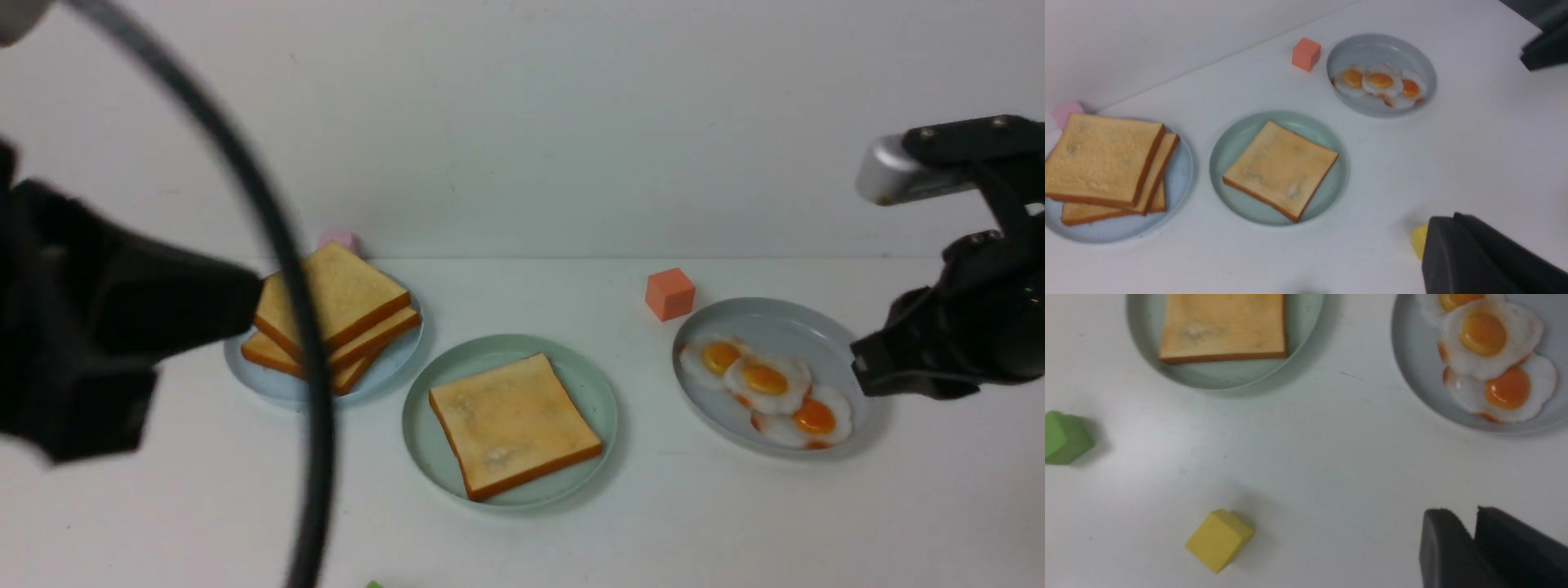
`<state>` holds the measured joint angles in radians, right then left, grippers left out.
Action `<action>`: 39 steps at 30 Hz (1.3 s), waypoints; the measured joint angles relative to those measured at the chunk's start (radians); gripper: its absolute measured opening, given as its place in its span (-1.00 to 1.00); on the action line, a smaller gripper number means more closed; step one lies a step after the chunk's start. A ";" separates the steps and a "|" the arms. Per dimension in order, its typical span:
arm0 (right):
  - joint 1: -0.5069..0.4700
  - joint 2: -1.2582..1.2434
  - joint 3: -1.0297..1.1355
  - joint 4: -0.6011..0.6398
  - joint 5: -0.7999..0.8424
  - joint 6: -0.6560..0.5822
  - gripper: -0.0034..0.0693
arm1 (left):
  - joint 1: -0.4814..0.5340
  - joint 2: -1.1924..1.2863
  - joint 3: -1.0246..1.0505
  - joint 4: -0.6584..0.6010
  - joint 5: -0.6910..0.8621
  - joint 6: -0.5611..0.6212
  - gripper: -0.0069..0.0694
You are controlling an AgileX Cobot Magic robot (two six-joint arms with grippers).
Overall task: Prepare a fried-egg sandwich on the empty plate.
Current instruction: Use the right arm to grab a fried egg
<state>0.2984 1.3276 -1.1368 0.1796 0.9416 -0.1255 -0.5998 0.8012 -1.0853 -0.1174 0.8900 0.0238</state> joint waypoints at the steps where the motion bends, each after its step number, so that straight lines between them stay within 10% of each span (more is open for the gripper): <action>1: -0.004 0.036 -0.010 -0.005 -0.007 -0.007 -0.52 | 0.000 -0.027 0.019 -0.003 0.004 0.003 -0.85; 10: 0.076 0.289 -0.069 -0.208 -0.076 -0.008 -0.47 | 0.000 -0.236 0.251 -0.056 -0.127 0.030 -0.85; 25: 0.120 0.621 -0.245 -0.439 -0.158 0.076 0.93 | 0.000 -0.244 0.316 -0.065 -0.183 0.033 -0.85; 39: 0.122 0.674 -0.254 -0.578 -0.176 0.094 0.73 | 0.000 -0.244 0.316 -0.068 -0.183 0.048 -0.85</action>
<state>0.4201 2.0019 -1.3912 -0.3982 0.7658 -0.0311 -0.5998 0.5574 -0.7694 -0.1853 0.7069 0.0714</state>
